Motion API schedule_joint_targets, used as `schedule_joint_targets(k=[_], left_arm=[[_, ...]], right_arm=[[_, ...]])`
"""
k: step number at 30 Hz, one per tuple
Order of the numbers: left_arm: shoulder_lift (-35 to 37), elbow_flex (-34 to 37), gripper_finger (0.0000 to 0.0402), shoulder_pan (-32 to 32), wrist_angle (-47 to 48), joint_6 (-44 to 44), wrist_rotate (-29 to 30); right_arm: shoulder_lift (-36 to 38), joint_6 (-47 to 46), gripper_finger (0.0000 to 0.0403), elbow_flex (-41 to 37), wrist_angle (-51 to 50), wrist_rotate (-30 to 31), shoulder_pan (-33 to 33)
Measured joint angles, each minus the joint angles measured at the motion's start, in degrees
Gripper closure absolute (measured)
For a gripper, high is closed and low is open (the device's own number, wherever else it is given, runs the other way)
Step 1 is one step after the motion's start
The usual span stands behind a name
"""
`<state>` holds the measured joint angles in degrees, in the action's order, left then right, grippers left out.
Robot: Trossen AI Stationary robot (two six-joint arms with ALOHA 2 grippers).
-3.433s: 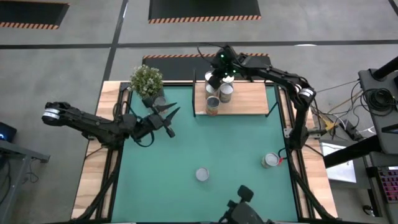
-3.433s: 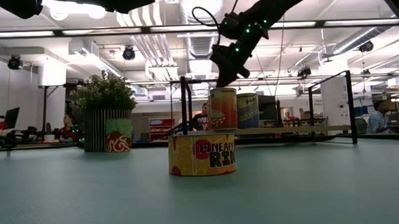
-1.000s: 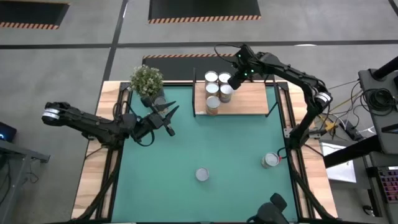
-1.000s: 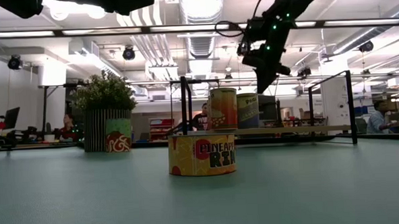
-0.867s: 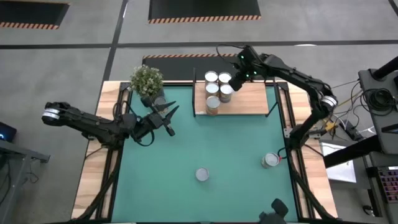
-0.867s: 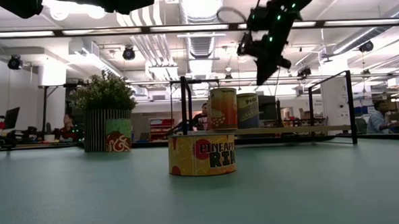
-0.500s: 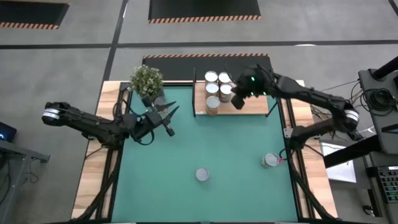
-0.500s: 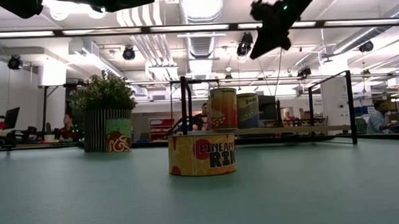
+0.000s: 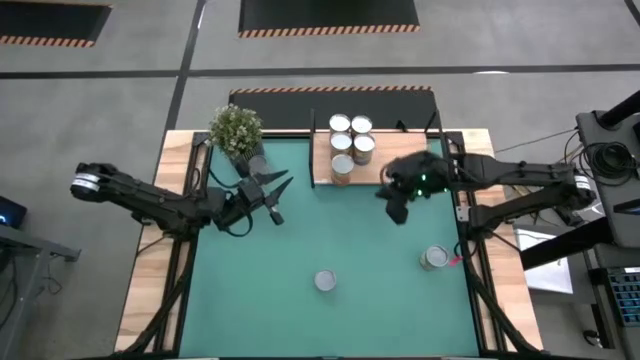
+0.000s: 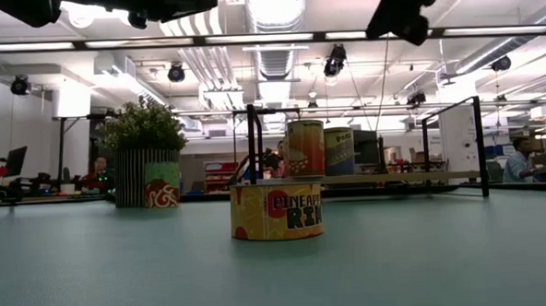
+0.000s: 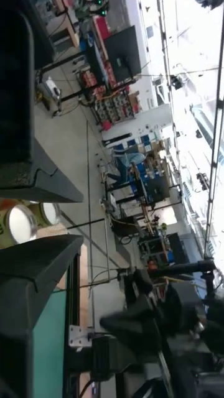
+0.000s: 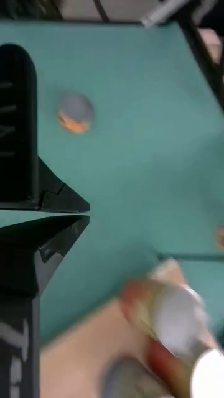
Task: Pick and place cans onto a shelf
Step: Adjust the orange cans
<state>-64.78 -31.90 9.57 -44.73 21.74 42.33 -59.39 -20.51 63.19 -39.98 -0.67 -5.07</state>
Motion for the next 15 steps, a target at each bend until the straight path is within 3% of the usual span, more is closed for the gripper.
schedule_joint_targets(k=[6, 12, 15], left_arm=[[-1.8, -0.2, 0.0327, 0.5, 0.1, 0.1, 0.0], [-3.3, -2.6, 0.0327, 0.5, 0.3, 0.2, 0.0], [-3.8, -4.5, 0.0327, 0.5, 3.3, 0.2, 0.1]], right_arm=[[-3.0, -9.6, 0.0394, 2.0, -10.0, -5.3, 8.9], [-6.4, -17.2, 0.0394, 2.9, -18.3, -5.3, 14.3], [-7.4, -18.3, 0.0394, 2.9, -17.9, -1.7, 15.3]])
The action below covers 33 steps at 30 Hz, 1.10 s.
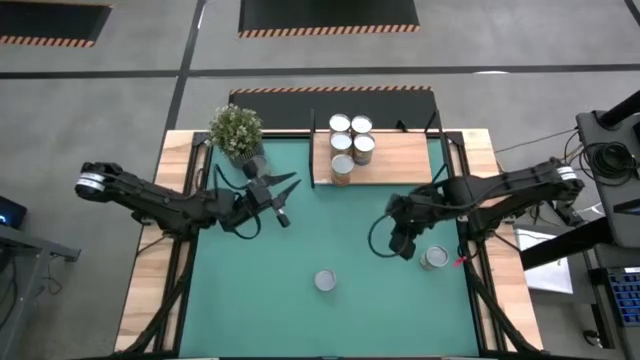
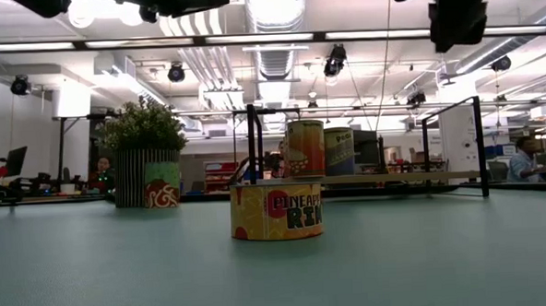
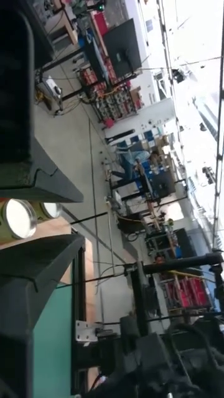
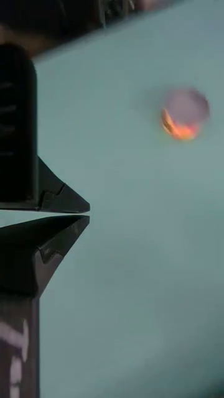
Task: Pick and place cans onto a shelf
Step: Adjust the orange cans
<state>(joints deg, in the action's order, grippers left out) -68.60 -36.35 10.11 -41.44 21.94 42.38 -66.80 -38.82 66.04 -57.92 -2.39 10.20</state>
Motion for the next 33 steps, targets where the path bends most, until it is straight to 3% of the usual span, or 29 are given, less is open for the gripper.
schedule_joint_targets(k=[7, 11, 15, 20, 29, 33], left_arm=[[-1.9, -5.9, 0.0327, 0.0, 12.1, -0.2, 0.0], [-3.4, -8.2, 0.0327, 0.1, 15.5, -0.4, 0.0], [-4.1, -8.7, 0.0327, 0.1, 15.4, 0.0, 0.0], [-3.5, -8.0, 0.0327, 0.1, 15.5, 0.0, 0.2], [-3.3, -7.9, 0.0327, 0.1, 15.5, 0.0, 0.4], [-3.3, -7.9, 0.0327, 0.1, 15.9, -0.1, 0.5]], right_arm=[[-2.9, 13.2, 0.0394, 0.0, 1.9, 17.6, -1.7], [-4.1, 23.4, 0.0394, 0.0, 8.1, 18.7, -7.8], [-4.5, 33.7, 0.0394, 0.0, 15.0, 14.4, -16.4], [-5.5, 44.8, 0.0394, 0.0, 23.9, 13.6, -28.1], [-13.1, 60.0, 0.0394, -0.2, 35.7, -8.1, -43.3], [-16.2, 61.3, 0.0394, -0.2, 37.1, -9.5, -46.1]])
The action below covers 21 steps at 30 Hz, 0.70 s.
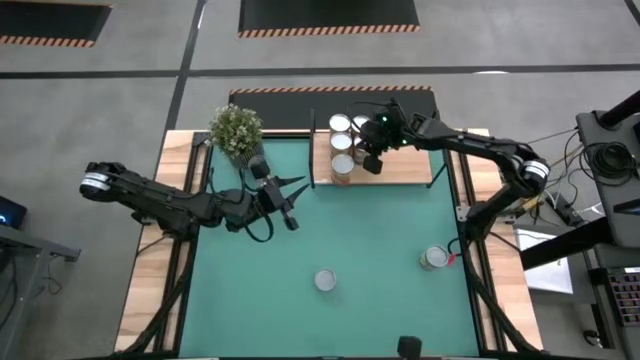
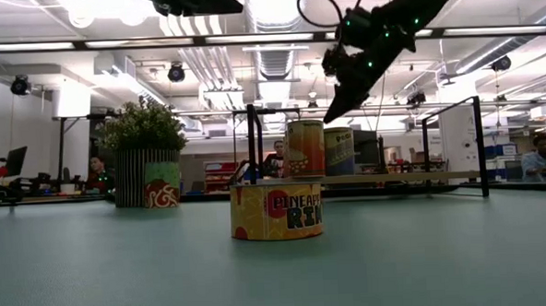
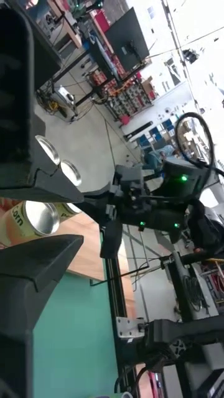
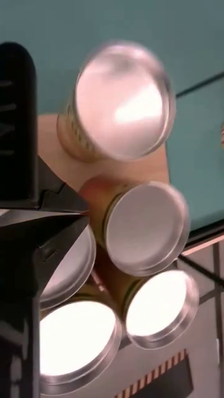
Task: Pick and place cans onto a shelf
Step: Adjust the orange cans
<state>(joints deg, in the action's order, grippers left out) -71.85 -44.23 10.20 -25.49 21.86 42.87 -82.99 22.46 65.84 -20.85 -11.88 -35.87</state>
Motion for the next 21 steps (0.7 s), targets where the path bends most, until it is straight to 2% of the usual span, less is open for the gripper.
schedule_joint_targets(k=[9, 14, 21], left_arm=[[0.0, 0.0, 0.0327, 0.0, 0.2, -1.0, 0.1], [0.0, 0.0, 0.0327, 0.0, 0.2, -1.0, 0.1], [0.0, 0.0, 0.0327, 0.0, 0.2, -1.0, 0.1]], right_arm=[[-1.0, 0.7, 0.0394, 0.0, 0.7, -0.1, -1.7], [0.1, 0.7, 0.0394, 0.1, 1.6, 5.0, -1.7], [-1.9, 0.2, 0.0394, -0.5, 1.4, 5.5, -1.6]])
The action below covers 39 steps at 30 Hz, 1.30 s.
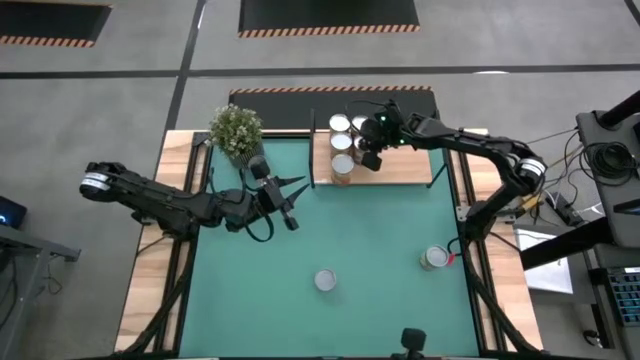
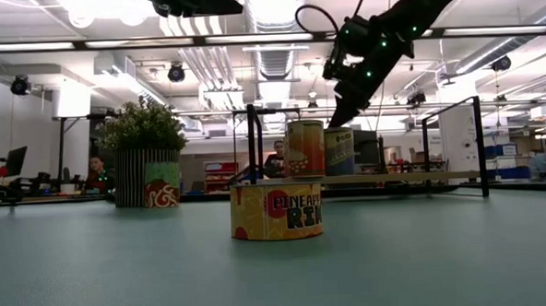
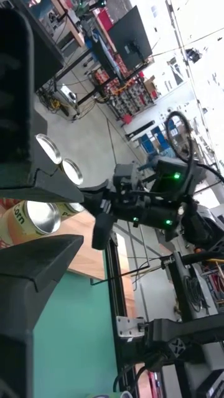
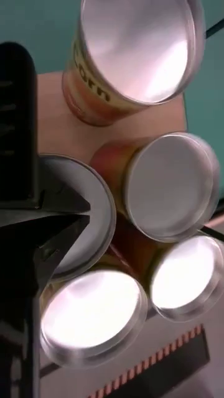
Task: Pick and place cans onto a shelf
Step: Adjust the orange cans
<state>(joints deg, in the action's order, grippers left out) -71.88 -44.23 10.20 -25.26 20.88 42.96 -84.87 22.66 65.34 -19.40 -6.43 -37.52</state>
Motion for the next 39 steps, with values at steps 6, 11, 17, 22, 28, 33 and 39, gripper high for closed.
schedule_joint_targets(k=[6, 11, 17, 22, 28, 33, 39], left_arm=[[0.0, 0.0, 0.0327, 0.0, 0.0, 0.0, 0.0], [0.0, 0.0, 0.0327, 0.0, 0.0, 0.0, 0.0], [0.0, 0.0, 0.0327, 0.0, 0.0, 0.0, 0.0], [0.0, 0.0, 0.0327, 0.0, 0.0, 0.0, 0.0], [0.0, 0.0, 0.0327, 0.0, 0.0, 0.0, 0.0], [0.0, 0.0, 0.0327, 0.0, 0.0, -0.2, -0.1], [0.0, 0.0, 0.0327, 0.0, 0.0, -0.3, -0.1]], right_arm=[[-0.3, -0.4, 0.0394, 0.0, -1.0, 0.0, 0.1], [0.6, -1.8, 0.0394, 0.0, -4.2, -1.7, 0.3], [0.9, -3.6, 0.0394, 0.0, -5.9, -4.2, 1.8], [1.6, -3.9, 0.0394, 0.0, -7.5, -4.1, 3.0], [2.7, -5.3, 0.0394, -0.1, -9.6, -4.1, 4.0], [2.7, -5.6, 0.0394, -0.1, -9.5, -4.1, 5.5], [2.7, -6.2, 0.0394, -0.1, -9.8, -4.1, 6.3]])
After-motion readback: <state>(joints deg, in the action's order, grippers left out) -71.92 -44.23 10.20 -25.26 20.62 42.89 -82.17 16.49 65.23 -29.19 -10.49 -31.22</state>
